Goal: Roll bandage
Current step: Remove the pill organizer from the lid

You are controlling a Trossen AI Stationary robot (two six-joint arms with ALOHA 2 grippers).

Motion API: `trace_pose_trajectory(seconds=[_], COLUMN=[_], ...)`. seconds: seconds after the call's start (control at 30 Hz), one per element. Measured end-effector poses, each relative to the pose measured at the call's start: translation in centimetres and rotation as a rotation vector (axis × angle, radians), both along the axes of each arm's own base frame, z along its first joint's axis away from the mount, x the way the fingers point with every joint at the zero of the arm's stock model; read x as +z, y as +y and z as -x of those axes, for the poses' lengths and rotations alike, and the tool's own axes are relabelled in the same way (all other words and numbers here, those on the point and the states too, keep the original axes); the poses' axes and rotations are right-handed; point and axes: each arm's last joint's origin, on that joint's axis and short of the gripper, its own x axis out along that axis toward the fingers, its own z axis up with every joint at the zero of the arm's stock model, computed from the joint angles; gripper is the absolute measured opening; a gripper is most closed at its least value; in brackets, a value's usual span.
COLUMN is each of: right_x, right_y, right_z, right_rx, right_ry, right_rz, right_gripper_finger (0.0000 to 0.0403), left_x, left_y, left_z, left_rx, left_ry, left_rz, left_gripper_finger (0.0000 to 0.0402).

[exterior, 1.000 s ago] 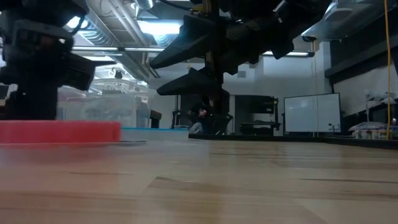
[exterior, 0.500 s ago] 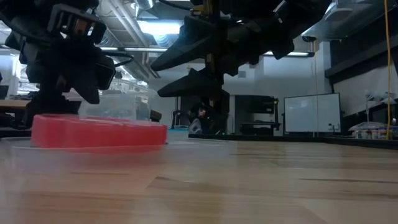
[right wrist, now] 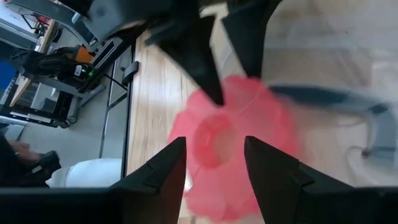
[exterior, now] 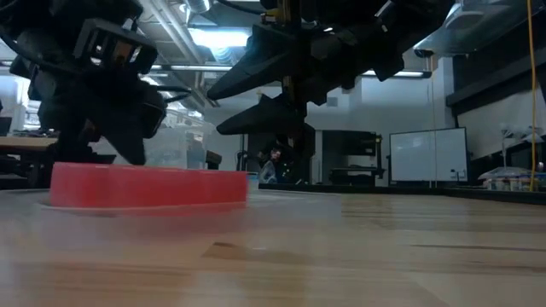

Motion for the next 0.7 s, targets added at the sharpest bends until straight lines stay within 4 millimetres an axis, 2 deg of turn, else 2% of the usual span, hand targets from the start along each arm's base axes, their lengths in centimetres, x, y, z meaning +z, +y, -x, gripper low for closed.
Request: trace_pose_trajectory(seconds=[0.3,0.7], right_x=[-0.2,-0.2], right_y=[-0.1,-0.1], right_z=[0.1,0.1], right_rx=[-0.024,-0.023], right_ry=[0.023,0.022], right_rz=[0.018,0.018], right_gripper_finger=[0.0168,0.0168], left_x=[0.4,-1.6], left_y=[-1.4,-2.0], left_z=[-2.8,-4.5], left_rx=[-0.035,-0.055], left_ry=[-0.08,-0.032], left_rz=[0.004,-0.035], left_gripper_finger=[0.0247,0.0247])
